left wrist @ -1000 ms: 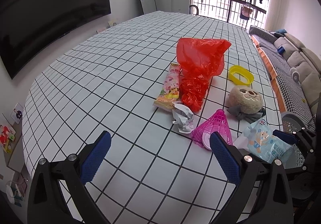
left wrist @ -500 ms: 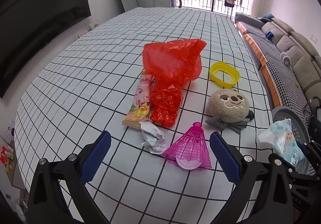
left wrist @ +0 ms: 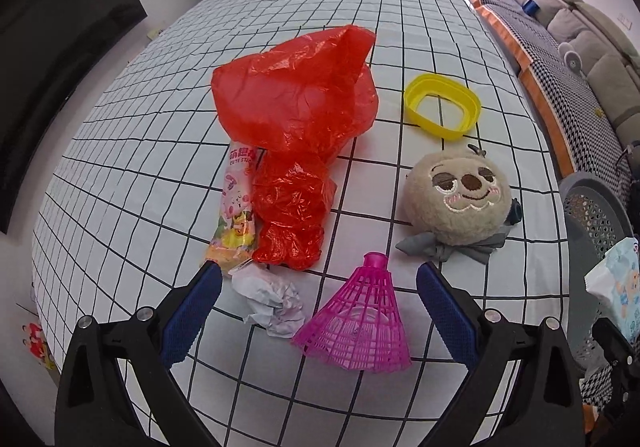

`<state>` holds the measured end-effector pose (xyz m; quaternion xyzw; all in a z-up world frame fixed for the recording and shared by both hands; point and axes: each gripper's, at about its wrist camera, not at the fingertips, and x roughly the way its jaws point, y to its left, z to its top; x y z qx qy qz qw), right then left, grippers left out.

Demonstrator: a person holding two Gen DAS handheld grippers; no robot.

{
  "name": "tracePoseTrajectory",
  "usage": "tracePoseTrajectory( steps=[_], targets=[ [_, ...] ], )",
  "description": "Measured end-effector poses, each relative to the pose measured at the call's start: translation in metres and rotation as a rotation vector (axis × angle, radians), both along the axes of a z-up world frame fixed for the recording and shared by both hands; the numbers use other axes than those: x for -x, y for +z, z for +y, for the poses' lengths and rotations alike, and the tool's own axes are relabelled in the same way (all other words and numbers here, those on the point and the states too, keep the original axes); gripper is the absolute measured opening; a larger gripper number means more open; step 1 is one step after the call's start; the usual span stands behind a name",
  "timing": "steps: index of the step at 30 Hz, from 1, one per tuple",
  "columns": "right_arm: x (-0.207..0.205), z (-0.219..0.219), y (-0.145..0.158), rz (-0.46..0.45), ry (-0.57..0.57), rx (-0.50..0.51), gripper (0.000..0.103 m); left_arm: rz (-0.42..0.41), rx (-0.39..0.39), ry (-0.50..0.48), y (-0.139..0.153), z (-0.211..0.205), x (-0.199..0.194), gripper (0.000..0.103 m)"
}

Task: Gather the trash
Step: 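Lift the wipes packet with the right tool while the left tool grasps the pink shuttlecock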

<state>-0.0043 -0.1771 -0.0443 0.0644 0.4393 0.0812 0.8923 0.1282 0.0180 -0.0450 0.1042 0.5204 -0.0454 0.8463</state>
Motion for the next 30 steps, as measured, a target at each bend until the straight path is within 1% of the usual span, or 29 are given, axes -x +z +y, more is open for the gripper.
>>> tracePoseTrajectory(
  steps=[4,6,9,11,12,14,17,18,19,21,22,25,30],
  targets=[
    [0.004,-0.005,-0.001,-0.001,-0.009,-0.014,0.056,0.046,-0.017,-0.017,-0.008,-0.003,-0.002,0.085],
    [0.007,-0.008,0.0,-0.005,-0.012,-0.019,0.056,0.056,-0.029,-0.024,-0.011,-0.005,-0.003,0.084],
    [0.009,-0.01,0.001,-0.011,-0.018,-0.023,0.056,0.059,-0.045,-0.032,-0.014,-0.007,-0.003,0.081],
    [0.01,-0.01,0.002,-0.012,-0.021,-0.026,0.056,0.063,-0.054,-0.041,-0.016,-0.007,-0.003,0.077],
    [0.01,-0.01,0.001,-0.012,-0.021,-0.025,0.056,0.065,-0.057,-0.045,-0.017,-0.008,-0.002,0.073],
    [0.011,-0.01,0.001,-0.012,-0.023,-0.025,0.056,0.066,-0.057,-0.054,-0.018,-0.009,-0.003,0.069],
    [0.012,-0.009,0.001,-0.01,-0.026,-0.023,0.056,0.059,-0.06,-0.057,-0.018,-0.009,-0.003,0.059],
    [0.012,-0.009,0.001,-0.01,-0.027,-0.022,0.056,0.054,-0.061,-0.059,-0.017,-0.009,-0.003,0.052],
    [0.012,-0.009,0.001,-0.01,-0.027,-0.021,0.056,0.046,-0.058,-0.058,-0.015,-0.008,-0.002,0.04],
    [0.012,-0.008,0.002,-0.012,-0.028,-0.019,0.056,0.036,-0.04,-0.05,-0.009,-0.004,-0.003,0.023],
    [0.012,-0.008,0.002,-0.012,-0.029,-0.019,0.056,0.035,-0.021,-0.043,-0.007,-0.003,-0.004,0.02],
    [0.013,-0.008,0.002,-0.011,-0.026,-0.017,0.056,0.028,0.012,-0.025,0.0,0.005,-0.002,0.02],
    [0.013,-0.002,0.003,-0.013,-0.016,-0.012,0.056,0.027,0.054,-0.038,0.01,0.01,0.005,0.02]
  ],
)
